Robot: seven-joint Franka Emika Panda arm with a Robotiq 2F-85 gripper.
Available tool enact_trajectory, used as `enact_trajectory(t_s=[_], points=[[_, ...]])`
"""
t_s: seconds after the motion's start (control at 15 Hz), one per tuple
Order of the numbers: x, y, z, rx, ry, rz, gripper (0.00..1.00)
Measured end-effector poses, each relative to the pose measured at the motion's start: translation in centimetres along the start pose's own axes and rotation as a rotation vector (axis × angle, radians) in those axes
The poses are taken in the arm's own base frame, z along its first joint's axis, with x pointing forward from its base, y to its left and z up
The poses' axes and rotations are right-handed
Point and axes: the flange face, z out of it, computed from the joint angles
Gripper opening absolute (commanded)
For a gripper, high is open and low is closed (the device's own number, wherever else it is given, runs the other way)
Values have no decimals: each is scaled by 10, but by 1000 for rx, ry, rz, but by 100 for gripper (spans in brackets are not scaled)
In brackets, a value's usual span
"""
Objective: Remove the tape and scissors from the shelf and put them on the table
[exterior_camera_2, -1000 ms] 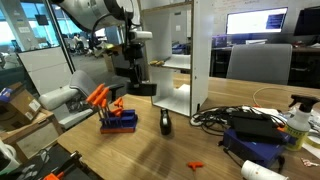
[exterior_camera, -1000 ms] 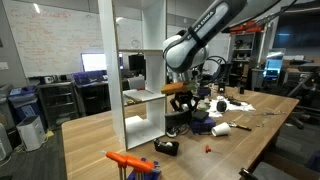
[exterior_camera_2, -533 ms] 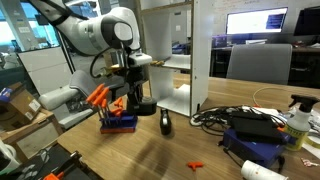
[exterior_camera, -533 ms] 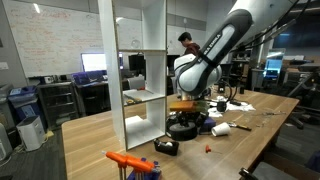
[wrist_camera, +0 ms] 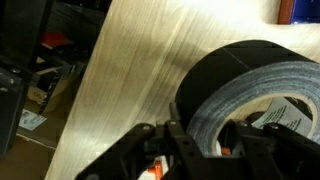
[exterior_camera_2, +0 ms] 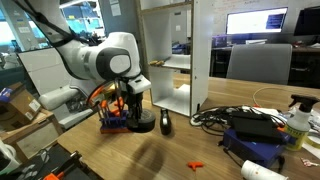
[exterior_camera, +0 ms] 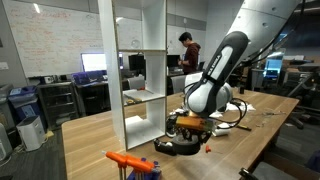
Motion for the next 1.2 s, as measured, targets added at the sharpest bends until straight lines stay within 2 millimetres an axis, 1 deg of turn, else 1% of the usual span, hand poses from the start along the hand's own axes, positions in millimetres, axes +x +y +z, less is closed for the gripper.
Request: enact_trajectory(t_s=[0.33, 0.8, 0.87, 0.93, 1.0, 1.2], points=[[3, 3, 31, 35, -7, -2, 12], [22, 23, 65, -13, -21, 10, 11], [23, 24, 68, -18, -23, 8, 58], [25, 25, 71, -23, -24, 7, 59], [25, 24, 73, -25, -27, 7, 64], [29, 21, 74, -20, -32, 4, 88]])
